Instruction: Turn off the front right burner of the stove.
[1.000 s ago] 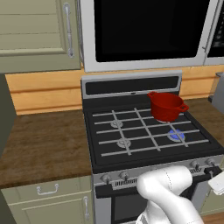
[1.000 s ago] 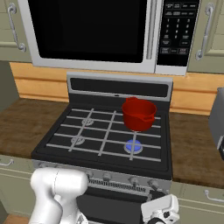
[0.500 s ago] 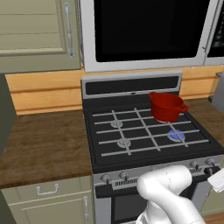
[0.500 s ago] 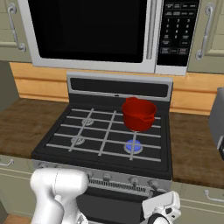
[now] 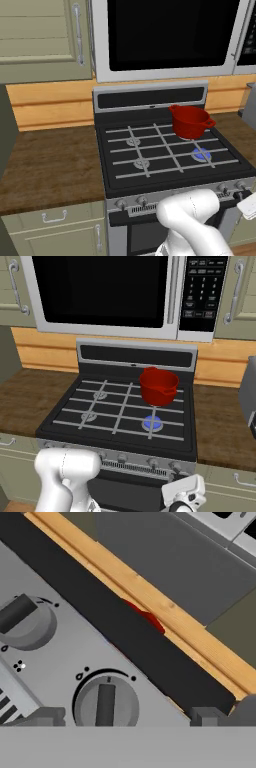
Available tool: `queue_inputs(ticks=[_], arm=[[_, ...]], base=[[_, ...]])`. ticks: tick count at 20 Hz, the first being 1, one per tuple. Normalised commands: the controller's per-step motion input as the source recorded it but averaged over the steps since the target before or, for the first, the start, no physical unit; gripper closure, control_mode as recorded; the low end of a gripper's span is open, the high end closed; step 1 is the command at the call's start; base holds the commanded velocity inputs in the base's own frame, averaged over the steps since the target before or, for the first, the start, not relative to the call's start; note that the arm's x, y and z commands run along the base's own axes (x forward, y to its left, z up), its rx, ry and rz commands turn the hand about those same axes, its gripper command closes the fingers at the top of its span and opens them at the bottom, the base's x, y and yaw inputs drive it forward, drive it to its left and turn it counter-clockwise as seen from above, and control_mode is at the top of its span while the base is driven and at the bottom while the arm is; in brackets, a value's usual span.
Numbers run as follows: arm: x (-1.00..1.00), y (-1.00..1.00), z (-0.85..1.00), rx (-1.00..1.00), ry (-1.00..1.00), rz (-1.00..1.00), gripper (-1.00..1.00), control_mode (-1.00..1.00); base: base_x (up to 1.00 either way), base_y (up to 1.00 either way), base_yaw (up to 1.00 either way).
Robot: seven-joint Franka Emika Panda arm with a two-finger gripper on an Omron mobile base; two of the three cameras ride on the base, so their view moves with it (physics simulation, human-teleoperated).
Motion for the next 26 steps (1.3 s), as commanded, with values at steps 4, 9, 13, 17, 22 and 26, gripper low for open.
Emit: queue_inputs(ticks=[4, 9, 13, 17, 22, 26], arm=[[0.0, 0.01, 0.02, 0.0, -0.01, 0.0, -1.0, -1.0], [0.24, 0.26, 0.0, 0.0, 0.07, 0.0, -1.0, -1.0], [0.08, 0.29, 0.0, -0.02, 0.04, 0.0, -1.0, -1.0], [-0.01, 0.06, 0.0, 0.0, -0.04, 0.0, -1.0, -1.0], [0.14, 0.0, 0.09, 0.0, -0.01, 0.0, -1.0, -1.0], [0.06, 0.0, 0.0, 0.0, 0.0, 0.0, -1.0, -1.0]], base=[[0.0, 0.0, 0.0], [0.0, 0.0, 0.0], [0.0, 0.0, 0.0], [0.0, 0.0, 0.0], [0.0, 0.0, 0.0], [0.0, 0.0, 0.0]])
